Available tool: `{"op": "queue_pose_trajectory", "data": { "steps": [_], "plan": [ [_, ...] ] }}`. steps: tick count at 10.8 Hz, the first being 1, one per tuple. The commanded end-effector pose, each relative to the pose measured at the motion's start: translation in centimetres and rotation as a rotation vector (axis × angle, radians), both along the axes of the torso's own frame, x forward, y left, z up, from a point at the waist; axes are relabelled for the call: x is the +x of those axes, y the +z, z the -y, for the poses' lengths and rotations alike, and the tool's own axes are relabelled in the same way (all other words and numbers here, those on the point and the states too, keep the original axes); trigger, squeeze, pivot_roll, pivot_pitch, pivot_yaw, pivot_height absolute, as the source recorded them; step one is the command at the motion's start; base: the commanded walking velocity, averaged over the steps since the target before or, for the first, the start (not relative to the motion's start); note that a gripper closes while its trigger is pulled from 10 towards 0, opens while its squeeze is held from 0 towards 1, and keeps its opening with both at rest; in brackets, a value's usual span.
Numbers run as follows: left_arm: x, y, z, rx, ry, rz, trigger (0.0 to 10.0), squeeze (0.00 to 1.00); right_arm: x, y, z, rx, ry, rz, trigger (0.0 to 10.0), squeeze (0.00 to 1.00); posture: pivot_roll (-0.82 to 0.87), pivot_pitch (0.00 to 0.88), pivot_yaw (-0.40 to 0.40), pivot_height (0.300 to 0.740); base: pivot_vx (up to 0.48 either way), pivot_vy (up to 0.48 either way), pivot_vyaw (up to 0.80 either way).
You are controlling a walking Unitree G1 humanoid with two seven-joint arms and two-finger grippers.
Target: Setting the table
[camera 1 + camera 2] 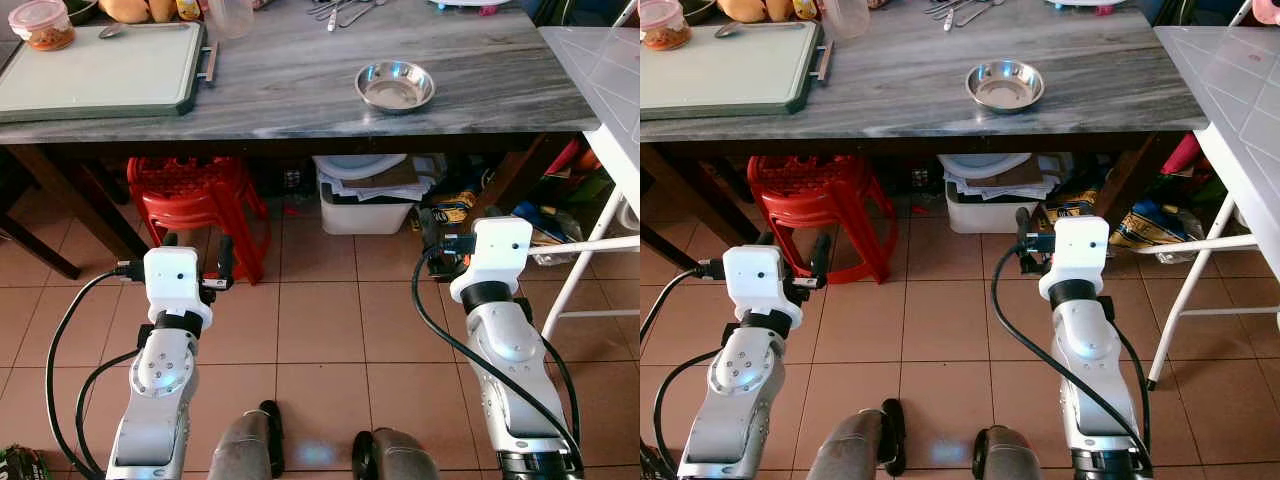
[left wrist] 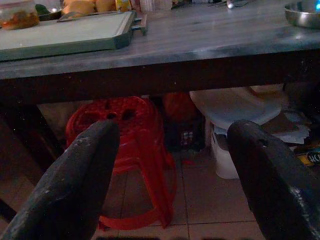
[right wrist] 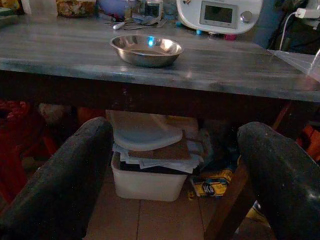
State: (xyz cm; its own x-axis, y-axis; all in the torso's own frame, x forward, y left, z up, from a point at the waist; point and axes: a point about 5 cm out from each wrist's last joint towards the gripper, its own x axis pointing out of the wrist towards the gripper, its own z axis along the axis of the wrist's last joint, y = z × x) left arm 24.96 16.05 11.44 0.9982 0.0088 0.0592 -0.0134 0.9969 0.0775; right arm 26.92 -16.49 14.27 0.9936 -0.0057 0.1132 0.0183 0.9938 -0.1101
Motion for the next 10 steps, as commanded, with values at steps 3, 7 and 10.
{"op": "queue_pose_trajectory", "data": {
  "steps": [3, 7, 10],
  "plan": [
    [2.24, 1.91, -0.33, 0.021, -0.118, -0.099, 10.0, 0.0, 2.12, 1.2, -0.49, 0.087, 0.053, -0.07, 10.0, 0.0, 0.0, 0.214, 0.023, 0.74, 0.0, 0.0, 0.0],
    [2.24, 1.91, -0.33, 0.021, -0.118, -0.099, 10.0, 0.0, 2.12, 1.2, -0.49, 0.087, 0.053, -0.07, 10.0, 0.0, 0.0, 0.214, 0.023, 0.74, 0.0, 0.0, 0.0],
    [2.24, 1.91, -0.33, 0.021, -0.118, -0.099, 10.0, 0.0, 2.12, 1.2, -0.49, 0.087, 0.053, -0.07, 10.0, 0.0, 0.0, 0.214, 0.023, 0.74, 0.0, 0.0, 0.0]
  ]
}}
